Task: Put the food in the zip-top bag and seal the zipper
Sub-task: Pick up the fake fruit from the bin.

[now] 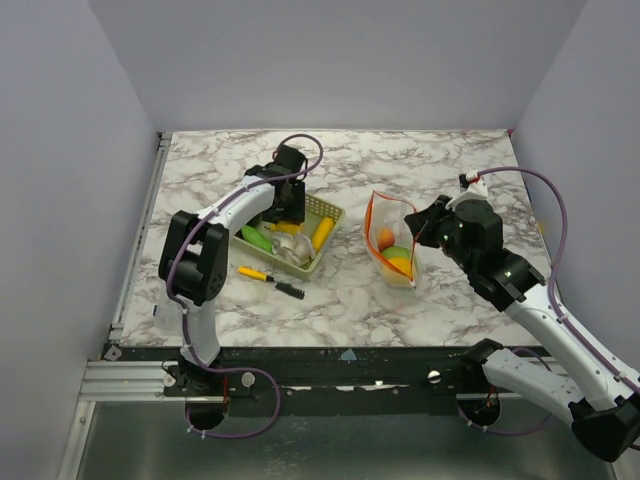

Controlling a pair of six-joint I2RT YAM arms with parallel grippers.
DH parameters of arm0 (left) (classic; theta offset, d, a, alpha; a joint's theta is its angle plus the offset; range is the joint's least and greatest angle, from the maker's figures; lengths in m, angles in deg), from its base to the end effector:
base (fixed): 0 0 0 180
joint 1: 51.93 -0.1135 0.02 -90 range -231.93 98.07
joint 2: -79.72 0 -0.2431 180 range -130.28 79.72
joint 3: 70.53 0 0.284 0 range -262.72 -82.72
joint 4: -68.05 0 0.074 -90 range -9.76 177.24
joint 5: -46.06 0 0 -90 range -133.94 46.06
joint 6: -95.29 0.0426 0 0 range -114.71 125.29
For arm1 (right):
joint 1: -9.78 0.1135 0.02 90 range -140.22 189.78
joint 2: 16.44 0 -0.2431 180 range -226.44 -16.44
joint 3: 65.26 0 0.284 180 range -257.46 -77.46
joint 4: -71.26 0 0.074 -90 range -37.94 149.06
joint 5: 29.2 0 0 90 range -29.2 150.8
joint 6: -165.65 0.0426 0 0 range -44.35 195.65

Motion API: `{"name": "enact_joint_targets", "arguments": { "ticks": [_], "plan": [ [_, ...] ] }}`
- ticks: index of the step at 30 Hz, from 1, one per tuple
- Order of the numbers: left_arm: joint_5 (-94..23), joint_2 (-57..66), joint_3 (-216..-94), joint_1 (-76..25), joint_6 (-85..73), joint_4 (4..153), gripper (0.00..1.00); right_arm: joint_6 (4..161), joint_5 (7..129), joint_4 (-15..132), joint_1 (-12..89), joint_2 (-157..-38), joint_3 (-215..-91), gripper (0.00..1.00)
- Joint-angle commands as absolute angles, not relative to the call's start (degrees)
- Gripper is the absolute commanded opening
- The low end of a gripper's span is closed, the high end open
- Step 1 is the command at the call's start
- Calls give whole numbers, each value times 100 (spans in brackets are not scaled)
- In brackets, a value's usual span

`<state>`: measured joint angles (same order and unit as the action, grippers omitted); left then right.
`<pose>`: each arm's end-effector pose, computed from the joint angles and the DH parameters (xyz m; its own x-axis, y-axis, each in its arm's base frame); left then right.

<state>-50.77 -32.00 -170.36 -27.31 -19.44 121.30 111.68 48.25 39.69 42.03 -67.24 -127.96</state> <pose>0.3992 -0.1773 0.1753 -0.9032 -0.0430 -0.4270 -0.0106 0.9969 -0.0779 0.2190 0.1272 0.3215 -0.4348 0.4045 -0.8045 -0.1138 0.8616 0.4947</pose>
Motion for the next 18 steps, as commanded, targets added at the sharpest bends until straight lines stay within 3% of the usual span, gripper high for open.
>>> {"name": "enact_joint_targets", "arguments": {
  "ticks": [1, 6, 10, 14, 18],
  "plan": [
    [-5013, -2251, -16868, -2706, -1884, 11909, 14, 11215, 4852, 4011, 4228, -6650, -12746, 1],
    [-4937, -1589, -16814, -2711, -1819, 11843, 5, 11214, 4865, 4035, 4223, -6681, -12737, 1],
    [-4423, -955, -16692, -2703, -1818, 11648, 4, 11216, 4897, 4051, 4226, -6736, -12752, 1],
    [-2830, -153, -16291, -2704, -1928, 10892, 3, 11195, 4930, 4060, 4227, -6791, -12819, 1],
    [-1180, 630, -15469, -2579, -2536, 9138, 3, 11186, 4971, 4083, 4230, -6820, -12843, 1]
  ]
}}
